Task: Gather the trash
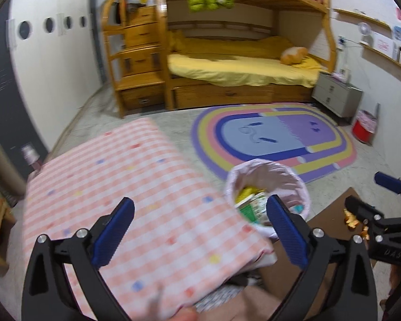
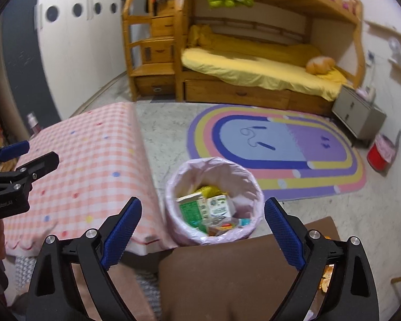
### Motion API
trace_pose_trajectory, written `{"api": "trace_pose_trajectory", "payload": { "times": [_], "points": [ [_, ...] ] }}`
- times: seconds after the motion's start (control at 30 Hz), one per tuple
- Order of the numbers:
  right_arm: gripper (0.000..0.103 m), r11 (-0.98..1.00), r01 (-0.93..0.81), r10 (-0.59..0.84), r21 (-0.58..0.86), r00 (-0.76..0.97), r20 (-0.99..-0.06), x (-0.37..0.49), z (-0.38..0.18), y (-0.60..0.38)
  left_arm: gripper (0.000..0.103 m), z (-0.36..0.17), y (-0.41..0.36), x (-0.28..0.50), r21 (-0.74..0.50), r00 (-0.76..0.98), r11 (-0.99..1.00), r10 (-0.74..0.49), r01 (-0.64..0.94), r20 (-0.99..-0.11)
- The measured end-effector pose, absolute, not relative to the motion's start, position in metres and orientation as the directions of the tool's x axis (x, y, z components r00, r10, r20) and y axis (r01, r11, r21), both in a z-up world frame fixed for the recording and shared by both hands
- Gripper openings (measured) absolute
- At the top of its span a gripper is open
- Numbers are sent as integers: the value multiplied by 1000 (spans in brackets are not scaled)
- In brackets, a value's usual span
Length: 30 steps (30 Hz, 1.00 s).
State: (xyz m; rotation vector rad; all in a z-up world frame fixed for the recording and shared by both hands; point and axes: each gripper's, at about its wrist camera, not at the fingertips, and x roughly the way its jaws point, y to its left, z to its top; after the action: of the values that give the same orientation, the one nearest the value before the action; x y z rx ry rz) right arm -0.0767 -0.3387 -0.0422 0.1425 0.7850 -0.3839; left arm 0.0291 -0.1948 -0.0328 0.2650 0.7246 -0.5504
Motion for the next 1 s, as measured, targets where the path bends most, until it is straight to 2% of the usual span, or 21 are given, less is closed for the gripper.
{"api": "trace_pose_trajectory", "payload": {
  "times": [0.23, 0.5, 0.7, 1.0],
  "points": [
    [93, 973, 232, -162, 15, 725, -670, -81, -5, -277, 96, -15, -121, 10, 65, 674, 914, -247, 401, -696],
    [93, 997, 60, -20, 41, 772, -635, -87, 17, -218, 96, -20, -44, -16, 65, 685, 965, -131, 253, -717],
    [93, 999, 6, 25, 48, 783, -622, -94, 24, -197, 96, -19, -6, -32, 71, 686, 983, -67, 172, -725],
    [93, 999, -12, 30, 33, 780, -625, -96, 23, -185, 96, -10, 14, -39, 70, 702, 989, -42, 131, -711]
  ]
}}
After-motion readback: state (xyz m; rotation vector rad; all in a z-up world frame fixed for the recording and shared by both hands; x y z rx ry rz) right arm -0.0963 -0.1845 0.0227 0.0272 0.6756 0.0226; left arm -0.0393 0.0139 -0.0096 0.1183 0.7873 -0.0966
